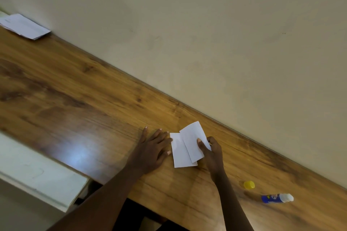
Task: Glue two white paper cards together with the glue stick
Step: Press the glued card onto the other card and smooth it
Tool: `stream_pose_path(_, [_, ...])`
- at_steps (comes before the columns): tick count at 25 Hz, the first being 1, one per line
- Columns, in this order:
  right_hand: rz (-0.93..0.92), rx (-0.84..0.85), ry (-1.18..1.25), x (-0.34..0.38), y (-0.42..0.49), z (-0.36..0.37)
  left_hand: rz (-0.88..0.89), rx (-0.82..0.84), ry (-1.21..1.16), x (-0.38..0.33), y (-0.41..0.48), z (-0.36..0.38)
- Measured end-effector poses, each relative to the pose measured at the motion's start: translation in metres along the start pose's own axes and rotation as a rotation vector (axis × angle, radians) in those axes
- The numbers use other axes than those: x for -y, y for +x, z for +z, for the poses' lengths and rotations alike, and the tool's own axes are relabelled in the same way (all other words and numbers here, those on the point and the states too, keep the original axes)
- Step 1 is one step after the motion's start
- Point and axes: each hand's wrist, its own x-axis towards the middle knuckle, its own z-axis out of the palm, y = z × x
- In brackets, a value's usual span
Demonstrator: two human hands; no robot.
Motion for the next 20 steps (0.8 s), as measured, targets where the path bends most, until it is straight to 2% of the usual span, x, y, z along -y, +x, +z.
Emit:
stream_pose_path(2, [0.057, -0.069, 0.154, 0.002, -0.004, 0.005, -0.010, 0.020, -0.001, 0.000, 0.000, 0.000])
stream_pose_path(5, [0.154, -0.064, 0.285, 0.003, -0.010, 0.016, -0.016, 0.046, 0.006, -0.001, 0.001, 0.000])
stream_pose_path(10, [0.284, -0.067, 0.226, -0.001, -0.014, 0.028, -0.013, 0.071, 0.007, -0.001, 0.000, -0.004])
stream_pose_path(20, [0.322, -0.086, 0.210, -0.002, -0.009, 0.033, -0.035, 0.127, 0.004, -0.001, 0.001, -0.005])
